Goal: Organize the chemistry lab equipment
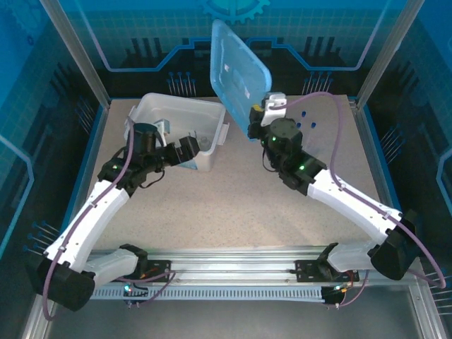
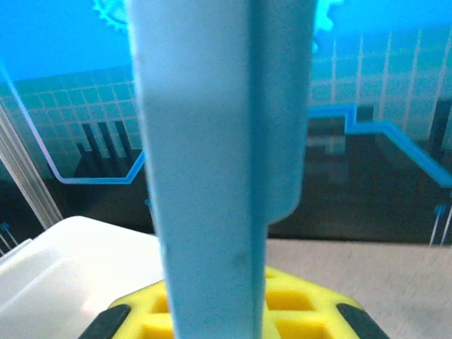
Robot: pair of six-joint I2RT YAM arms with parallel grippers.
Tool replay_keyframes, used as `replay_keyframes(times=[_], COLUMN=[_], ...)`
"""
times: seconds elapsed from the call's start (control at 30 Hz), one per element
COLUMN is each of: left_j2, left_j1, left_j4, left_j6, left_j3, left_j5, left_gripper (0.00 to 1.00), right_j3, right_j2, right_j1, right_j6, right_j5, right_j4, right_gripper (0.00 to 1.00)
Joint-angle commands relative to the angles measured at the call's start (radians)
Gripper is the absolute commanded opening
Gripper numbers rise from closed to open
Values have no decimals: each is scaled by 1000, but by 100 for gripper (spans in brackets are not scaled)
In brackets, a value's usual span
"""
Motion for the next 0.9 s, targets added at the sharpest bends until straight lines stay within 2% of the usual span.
replay_keyframes(times=[0.0,0.13,0.33,0.4,0.53,0.77,0.87], left_j2=[-1,-21,-73,-91,-106,-47,-21], left_j1=[66,109,202,245,333,385,391], left_j4=[91,92,184,233,325,567,637], left_j6=[-115,-131,-267,-320,-440,-665,-723], left_j3=[8,44,35,13,-34,-98,-98], left_j5=[164,199,320,360,430,531,550], left_gripper=[99,99,99,98,89,86,84], right_j3=[-4,-11,-25,-25,-53,-103,-121], right_j2=[-8,46,113,132,146,170,196], right_j1=[71,154,233,249,269,312,326], right_j6=[-352,-588,-804,-851,-916,-1034,-1087], right_j5=[179,238,272,280,291,327,344], right_j4=[226,360,471,483,495,557,590], right_gripper=[0,0,0,0,0,0,0])
